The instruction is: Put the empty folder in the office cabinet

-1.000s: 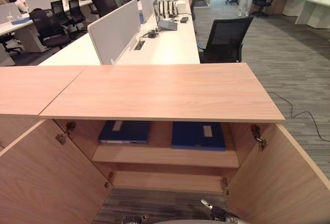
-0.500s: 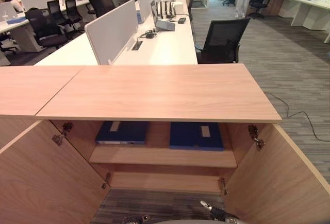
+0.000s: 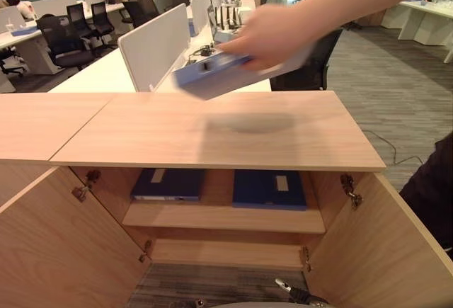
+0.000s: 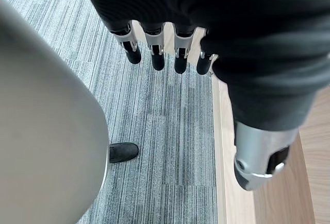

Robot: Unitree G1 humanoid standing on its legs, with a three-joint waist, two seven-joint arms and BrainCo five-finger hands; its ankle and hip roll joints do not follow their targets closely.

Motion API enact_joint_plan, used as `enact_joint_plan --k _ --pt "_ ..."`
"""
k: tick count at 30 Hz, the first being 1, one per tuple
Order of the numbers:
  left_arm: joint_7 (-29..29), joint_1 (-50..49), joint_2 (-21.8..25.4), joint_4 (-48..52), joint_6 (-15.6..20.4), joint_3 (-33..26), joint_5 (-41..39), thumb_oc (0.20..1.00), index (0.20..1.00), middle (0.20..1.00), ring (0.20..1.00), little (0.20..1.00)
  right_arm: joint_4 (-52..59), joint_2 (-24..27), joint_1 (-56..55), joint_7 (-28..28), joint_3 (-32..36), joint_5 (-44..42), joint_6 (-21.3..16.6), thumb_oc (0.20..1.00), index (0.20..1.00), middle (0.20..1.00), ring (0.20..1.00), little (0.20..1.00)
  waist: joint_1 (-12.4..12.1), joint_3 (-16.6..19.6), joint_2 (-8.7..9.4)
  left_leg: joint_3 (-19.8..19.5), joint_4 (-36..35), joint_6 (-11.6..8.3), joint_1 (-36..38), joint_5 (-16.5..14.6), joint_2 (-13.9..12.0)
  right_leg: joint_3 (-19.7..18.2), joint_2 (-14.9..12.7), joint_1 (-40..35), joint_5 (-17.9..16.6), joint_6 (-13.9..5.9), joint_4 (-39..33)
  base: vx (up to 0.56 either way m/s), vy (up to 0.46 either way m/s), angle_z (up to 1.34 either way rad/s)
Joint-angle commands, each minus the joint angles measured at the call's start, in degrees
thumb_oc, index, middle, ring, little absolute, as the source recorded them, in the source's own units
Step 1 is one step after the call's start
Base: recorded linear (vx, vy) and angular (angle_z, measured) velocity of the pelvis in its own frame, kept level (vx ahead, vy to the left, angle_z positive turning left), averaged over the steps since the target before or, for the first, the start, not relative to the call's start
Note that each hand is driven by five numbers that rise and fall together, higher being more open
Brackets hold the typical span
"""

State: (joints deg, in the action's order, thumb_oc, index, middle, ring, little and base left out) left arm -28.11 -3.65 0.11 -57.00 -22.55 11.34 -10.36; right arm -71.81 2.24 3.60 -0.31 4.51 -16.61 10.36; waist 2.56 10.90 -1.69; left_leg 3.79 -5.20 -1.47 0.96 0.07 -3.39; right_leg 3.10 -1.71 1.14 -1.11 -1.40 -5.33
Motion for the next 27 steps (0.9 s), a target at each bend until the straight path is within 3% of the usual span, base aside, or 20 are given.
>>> enact_joint_plan --k 1,16,21,27 --pt "-0.41 -0.72 -2.27 -2.9 -0.9 -0.6 -0.45 1.0 1.0 1.0 1.0 1.0 -6.01 -3.17 -0.51 -0.48 2.49 1.34 0.4 1.0 1.0 1.0 1.0 1.0 -0.73 0.78 2.14 -2.25 0.2 1.49 -0.62 -2.2 1.51 0.65 0.77 1.18 1.02 1.06 0.33 0.0 0.0 0.0" --pt "-0.82 -1.92 -2.29 2.14 -1.72 -0.04 -0.58 1.0 1.0 1.0 1.0 1.0 -5.91 -3.18 -0.72 -0.55 2.66 1.13 0.4 1.0 1.0 1.0 1.0 1.0 -0.7 0.87 2.16 -2.28 0.2 1.59 -0.66 -2.31 1.58 0.67 0.74 1.23 1.06 1.0 0.33 0.0 0.0 0.0" --pt "-1.59 -3.73 -0.6 13.26 -1.83 1.68 0.93 1.0 1.0 1.0 1.0 1.0 -4.89 -3.24 -0.93 -0.85 2.96 1.21 0.56 1.0 1.0 1.0 1.0 1.0 -1.03 0.68 2.22 -2.45 0.2 1.59 -0.91 -2.25 1.65 1.02 0.64 1.26 1.05 0.95 0.33 0.0 0.0 0.0" --pt "-4.08 -8.2 4.55 37.22 -5.38 0.4 3.64 1.0 1.0 1.0 1.0 1.0 -2.67 -3.22 -2.0 -0.32 4.49 1.41 1.55 1.0 1.0 1.0 1.0 1.0 -2.0 0.16 2.33 -2.87 0.2 1.46 -1.19 -2.21 1.58 1.61 0.49 1.32 1.07 0.83 0.33 -0.01 -0.002 0.05"
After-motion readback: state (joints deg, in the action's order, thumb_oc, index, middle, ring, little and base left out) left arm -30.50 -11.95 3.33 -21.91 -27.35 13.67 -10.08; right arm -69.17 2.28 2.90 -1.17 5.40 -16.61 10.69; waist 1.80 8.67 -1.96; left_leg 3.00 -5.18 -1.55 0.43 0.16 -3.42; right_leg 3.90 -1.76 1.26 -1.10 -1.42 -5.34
